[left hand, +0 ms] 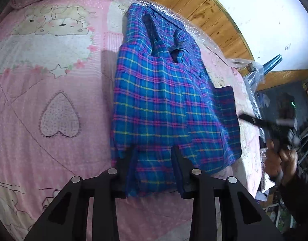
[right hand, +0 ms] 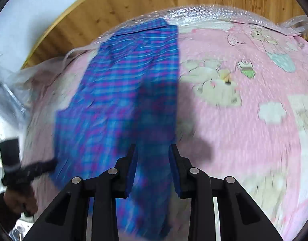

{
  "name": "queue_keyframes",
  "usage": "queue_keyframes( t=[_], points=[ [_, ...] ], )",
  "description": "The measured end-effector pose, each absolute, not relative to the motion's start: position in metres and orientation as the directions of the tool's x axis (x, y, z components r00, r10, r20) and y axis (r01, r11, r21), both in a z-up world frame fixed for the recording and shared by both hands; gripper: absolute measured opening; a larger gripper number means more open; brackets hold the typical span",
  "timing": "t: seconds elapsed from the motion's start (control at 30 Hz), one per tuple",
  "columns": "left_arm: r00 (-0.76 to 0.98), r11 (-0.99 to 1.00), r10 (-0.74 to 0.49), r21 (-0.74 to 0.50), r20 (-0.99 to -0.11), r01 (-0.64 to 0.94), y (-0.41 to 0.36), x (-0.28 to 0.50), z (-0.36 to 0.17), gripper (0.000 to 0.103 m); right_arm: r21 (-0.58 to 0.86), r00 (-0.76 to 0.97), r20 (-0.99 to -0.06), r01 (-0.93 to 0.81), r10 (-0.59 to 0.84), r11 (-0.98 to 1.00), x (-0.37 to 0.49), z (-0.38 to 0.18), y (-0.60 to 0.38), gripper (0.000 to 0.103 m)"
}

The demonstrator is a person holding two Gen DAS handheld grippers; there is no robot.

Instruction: Fold clothes

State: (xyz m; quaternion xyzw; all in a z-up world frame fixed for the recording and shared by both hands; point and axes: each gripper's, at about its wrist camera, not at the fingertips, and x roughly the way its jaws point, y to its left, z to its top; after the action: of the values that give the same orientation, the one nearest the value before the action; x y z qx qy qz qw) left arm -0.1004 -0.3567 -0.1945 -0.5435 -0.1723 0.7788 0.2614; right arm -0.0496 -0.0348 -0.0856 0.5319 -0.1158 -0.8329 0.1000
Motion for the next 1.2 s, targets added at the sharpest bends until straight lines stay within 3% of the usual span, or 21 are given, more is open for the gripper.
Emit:
queue_keyframes(
  t=[0.03, 0.1, 0.27, 0.37, 0.43, 0.5, 0.53, 0.6, 0.67, 0.8, 0.87, 0.9, 1.0, 1.03, 1.13, 1.2],
  points=[
    [-0.269, -0.805, 0.592, -0.552, -0.759, -0.216, -0.356, -0.101, -0.197, 0.035, 0.301, -0.394, -0.872, 0.034, -0.29, -0.953, -0.061, -0.096, -0.031, 0.014],
    [-0.272, -0.802, 0.598, -0.558, -0.754, -0.213, -0.355, -0.103, -0.197, 0.035, 0.327, -0.347, -0.883, 0.032, -0.317, -0.945, -0.079, -0.114, -0.022, 0.01],
    [-0.314, -0.804, 0.594, -0.551, -0.74, -0.223, -0.361, -0.118, -0.16, 0.036, 0.376, -0.294, -0.87, 0.124, -0.396, -0.918, -0.087, -0.102, -0.015, 0.014],
    [-0.415, -0.86, 0.509, -0.463, -0.754, -0.213, -0.366, -0.139, -0.144, 0.057, 0.369, -0.305, -0.864, 0.155, -0.4, -0.916, -0.095, -0.09, -0.018, 0.026],
    [-0.426, -0.889, 0.457, -0.407, -0.781, -0.208, -0.357, -0.155, -0.151, 0.059, 0.321, -0.32, -0.873, 0.189, -0.368, -0.928, -0.099, -0.086, -0.028, 0.026],
    [-0.395, -0.904, 0.426, -0.361, -0.814, -0.23, -0.341, -0.167, -0.165, 0.059, 0.259, -0.332, -0.886, 0.224, -0.323, -0.94, -0.104, -0.085, -0.04, 0.013],
    [-0.38, -0.91, 0.409, -0.336, -0.83, -0.244, -0.332, -0.173, -0.172, 0.057, 0.226, -0.34, -0.891, 0.242, -0.301, -0.944, -0.106, -0.084, -0.046, 0.003],
    [-0.37, -0.914, 0.395, -0.318, -0.841, -0.253, -0.324, -0.175, -0.176, 0.019, 0.205, -0.369, -0.878, 0.283, -0.303, -0.937, -0.1, -0.069, -0.053, 0.003],
    [-0.414, -0.917, 0.389, -0.302, -0.823, -0.261, -0.325, -0.169, -0.164, 0.019, 0.263, -0.38, -0.847, 0.305, -0.371, -0.915, -0.093, -0.05, -0.055, 0.003],
    [-0.466, -0.884, 0.465, -0.37, -0.753, -0.285, -0.342, -0.155, -0.139, 0.019, 0.578, -0.328, -0.721, 0.203, -0.611, -0.791, -0.102, -0.06, -0.028, 0.003],
    [-0.468, -0.813, 0.581, -0.494, -0.665, -0.308, -0.357, -0.152, -0.133, 0.018, 0.742, -0.288, -0.625, 0.072, -0.726, -0.667, -0.114, -0.096, -0.007, 0.002],
    [-0.462, -0.762, 0.644, -0.569, -0.61, -0.31, -0.363, -0.154, -0.134, 0.012, 0.794, -0.284, -0.587, -0.023, -0.758, -0.607, -0.119, -0.122, 0.007, 0.002],
    [-0.389, -0.53, 0.823, -0.805, -0.414, -0.265, -0.38, -0.172, -0.161, 0.008, 0.868, -0.296, -0.495, -0.207, -0.817, -0.451, -0.124, -0.174, 0.036, 0.001],
    [-0.377, -0.497, 0.839, -0.835, -0.392, -0.238, -0.382, -0.179, -0.172, 0.007, 0.873, -0.305, -0.484, -0.232, -0.82, -0.429, -0.123, -0.181, 0.041, 0.001],
    [-0.3, -0.513, 0.837, -0.847, -0.458, -0.139, -0.379, -0.199, -0.216, 0.006, 0.833, -0.271, -0.554, -0.178, -0.787, -0.525, -0.123, -0.169, 0.033, 0.002],
    [-0.244, -0.591, 0.797, -0.796, -0.552, -0.13, -0.371, -0.206, -0.229, 0.004, 0.771, -0.26, -0.633, -0.134, -0.729, -0.622, -0.124, -0.151, 0.026, 0.012]
  ],
)
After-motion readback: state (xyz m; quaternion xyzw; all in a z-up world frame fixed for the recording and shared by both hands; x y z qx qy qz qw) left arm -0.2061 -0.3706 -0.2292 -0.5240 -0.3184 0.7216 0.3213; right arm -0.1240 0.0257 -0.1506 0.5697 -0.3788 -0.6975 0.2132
